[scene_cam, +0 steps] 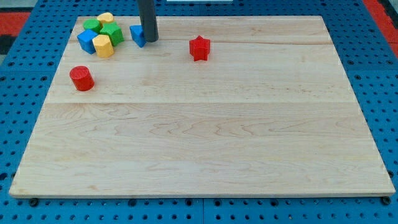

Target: Point at the red star

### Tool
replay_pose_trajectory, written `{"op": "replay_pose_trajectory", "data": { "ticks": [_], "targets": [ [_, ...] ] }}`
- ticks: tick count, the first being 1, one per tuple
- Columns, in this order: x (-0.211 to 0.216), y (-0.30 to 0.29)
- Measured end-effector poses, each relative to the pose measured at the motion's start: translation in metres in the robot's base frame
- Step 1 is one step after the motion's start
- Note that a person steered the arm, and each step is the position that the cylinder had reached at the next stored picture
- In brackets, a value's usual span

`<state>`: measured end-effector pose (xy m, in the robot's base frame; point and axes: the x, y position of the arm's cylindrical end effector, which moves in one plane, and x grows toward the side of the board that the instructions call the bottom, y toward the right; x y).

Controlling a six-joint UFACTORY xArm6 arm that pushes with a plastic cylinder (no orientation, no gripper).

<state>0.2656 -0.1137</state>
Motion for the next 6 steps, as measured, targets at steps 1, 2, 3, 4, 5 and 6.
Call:
{"op": "replay_pose_trajectory", "data": {
  "ticks": [1,2,3,4,5,6],
  "targets": [
    [0.0,-0.016],
    [-0.001,-0.031],
    [-0.002,-0.044],
    [0.0,-0.037],
    [0.041,0.001],
    [0.079,0.073]
  ]
}}
